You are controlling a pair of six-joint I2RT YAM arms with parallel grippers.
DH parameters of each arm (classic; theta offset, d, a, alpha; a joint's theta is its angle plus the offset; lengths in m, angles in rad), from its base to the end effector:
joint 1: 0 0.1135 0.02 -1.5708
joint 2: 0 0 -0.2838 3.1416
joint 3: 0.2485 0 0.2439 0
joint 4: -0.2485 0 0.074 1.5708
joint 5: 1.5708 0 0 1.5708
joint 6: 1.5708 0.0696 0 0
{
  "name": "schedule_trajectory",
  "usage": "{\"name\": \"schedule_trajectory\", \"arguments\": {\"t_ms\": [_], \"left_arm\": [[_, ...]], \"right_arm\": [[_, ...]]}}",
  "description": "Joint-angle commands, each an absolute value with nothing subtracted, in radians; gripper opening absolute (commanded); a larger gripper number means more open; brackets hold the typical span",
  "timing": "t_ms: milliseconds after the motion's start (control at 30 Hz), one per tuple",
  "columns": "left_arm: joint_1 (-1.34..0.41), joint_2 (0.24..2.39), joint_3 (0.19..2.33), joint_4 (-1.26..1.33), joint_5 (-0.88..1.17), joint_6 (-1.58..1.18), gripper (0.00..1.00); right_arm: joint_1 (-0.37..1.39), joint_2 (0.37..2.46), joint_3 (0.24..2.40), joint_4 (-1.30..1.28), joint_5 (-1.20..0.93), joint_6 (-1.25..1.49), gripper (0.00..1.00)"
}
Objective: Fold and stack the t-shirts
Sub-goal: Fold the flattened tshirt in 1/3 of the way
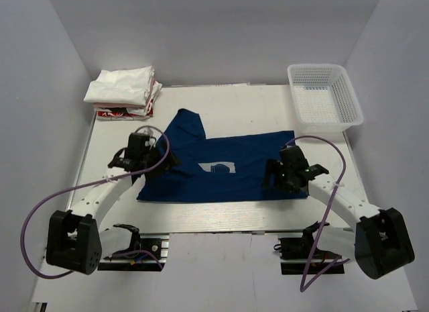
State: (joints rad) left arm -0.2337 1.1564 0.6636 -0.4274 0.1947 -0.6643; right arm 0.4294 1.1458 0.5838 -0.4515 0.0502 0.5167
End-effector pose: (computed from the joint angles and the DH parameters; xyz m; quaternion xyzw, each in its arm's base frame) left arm 0.2192 -0.0660 0.2011 -0.1711 0.9279 -0.2210 0.2466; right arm 0.1932 0.0846 0.1750 0.0488 0.9599 0.1038 0.2558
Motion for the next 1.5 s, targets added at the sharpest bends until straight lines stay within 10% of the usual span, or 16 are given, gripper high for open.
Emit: {"name": "schedule_trajectory", "arguments": {"t_ms": [0, 1233, 1467], "left_arm": [[-0.247, 1.220, 0.865, -0.422, 0.276, -0.606, 1.00], [-0.434, 1.971, 1.479, -0.718, -0.097, -0.474, 0.70], [-0.456, 1.990, 1.500, -0.750, -0.118, -0.474, 0.40]], "right_arm": [[0.434, 1.094, 0.635, -0.382, 0.041, 0.437, 0.90], [0.333, 1.453, 0.684, -0.423, 0.192, 0.500, 0.90], [0.327, 1.474, 0.681, -0.431, 0.181, 0.502, 0.90]]}}
